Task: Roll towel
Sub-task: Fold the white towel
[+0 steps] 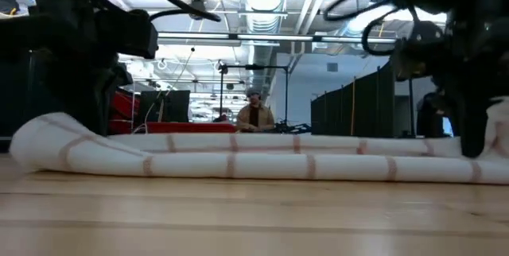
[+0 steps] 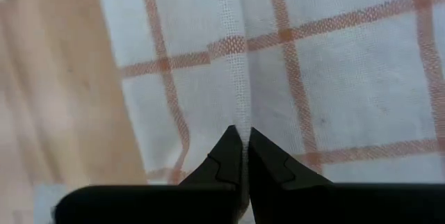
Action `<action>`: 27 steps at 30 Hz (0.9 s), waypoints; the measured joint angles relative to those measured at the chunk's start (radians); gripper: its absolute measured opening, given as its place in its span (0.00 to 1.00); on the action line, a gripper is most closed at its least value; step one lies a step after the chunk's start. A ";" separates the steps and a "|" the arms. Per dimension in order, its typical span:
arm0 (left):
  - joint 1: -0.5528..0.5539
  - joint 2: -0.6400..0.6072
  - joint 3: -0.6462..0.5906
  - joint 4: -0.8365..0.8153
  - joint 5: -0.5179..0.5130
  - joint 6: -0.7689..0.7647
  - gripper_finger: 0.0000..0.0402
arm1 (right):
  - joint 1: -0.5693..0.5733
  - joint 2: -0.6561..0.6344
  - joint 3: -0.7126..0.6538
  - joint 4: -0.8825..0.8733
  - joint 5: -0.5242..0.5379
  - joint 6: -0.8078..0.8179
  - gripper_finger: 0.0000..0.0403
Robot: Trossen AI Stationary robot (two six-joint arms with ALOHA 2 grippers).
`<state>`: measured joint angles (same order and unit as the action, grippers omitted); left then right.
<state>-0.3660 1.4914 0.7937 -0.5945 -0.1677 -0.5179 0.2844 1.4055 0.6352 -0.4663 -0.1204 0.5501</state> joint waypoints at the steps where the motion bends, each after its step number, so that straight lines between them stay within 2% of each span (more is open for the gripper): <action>1: 0.004 0.000 -0.004 0.004 -0.002 0.002 0.00 | -0.007 0.000 -0.011 0.008 0.000 0.002 0.00; 4: 0.015 0.000 -0.012 0.005 -0.010 0.010 0.02 | -0.027 0.000 -0.025 0.023 0.006 -0.025 0.03; 8: 0.026 0.000 -0.007 -0.005 -0.013 0.051 0.11 | -0.051 0.000 -0.011 0.053 0.009 -0.095 0.14; 11: 0.031 -0.001 0.037 -0.087 -0.025 0.082 0.19 | -0.065 -0.001 0.049 -0.024 0.010 -0.122 0.23; 13: 0.031 -0.002 0.091 -0.174 -0.079 0.081 0.23 | -0.056 -0.006 0.099 -0.107 0.014 -0.135 0.28; 16: -0.003 -0.002 0.169 -0.234 -0.147 0.074 0.26 | -0.008 -0.013 0.171 -0.227 0.023 -0.140 0.31; 19: -0.053 -0.002 0.228 -0.215 -0.159 0.065 0.25 | 0.072 -0.013 0.224 -0.307 0.100 -0.105 0.32; 25: -0.143 0.000 0.217 -0.137 -0.166 -0.024 0.22 | 0.245 0.002 0.238 -0.239 0.234 0.023 0.32; 27: -0.154 0.000 0.190 -0.137 -0.166 -0.066 0.21 | 0.277 0.024 0.238 -0.201 0.245 0.050 0.32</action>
<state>-0.5200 1.4914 0.9836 -0.7318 -0.3332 -0.5840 0.5618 1.4296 0.8734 -0.6675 0.1243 0.5997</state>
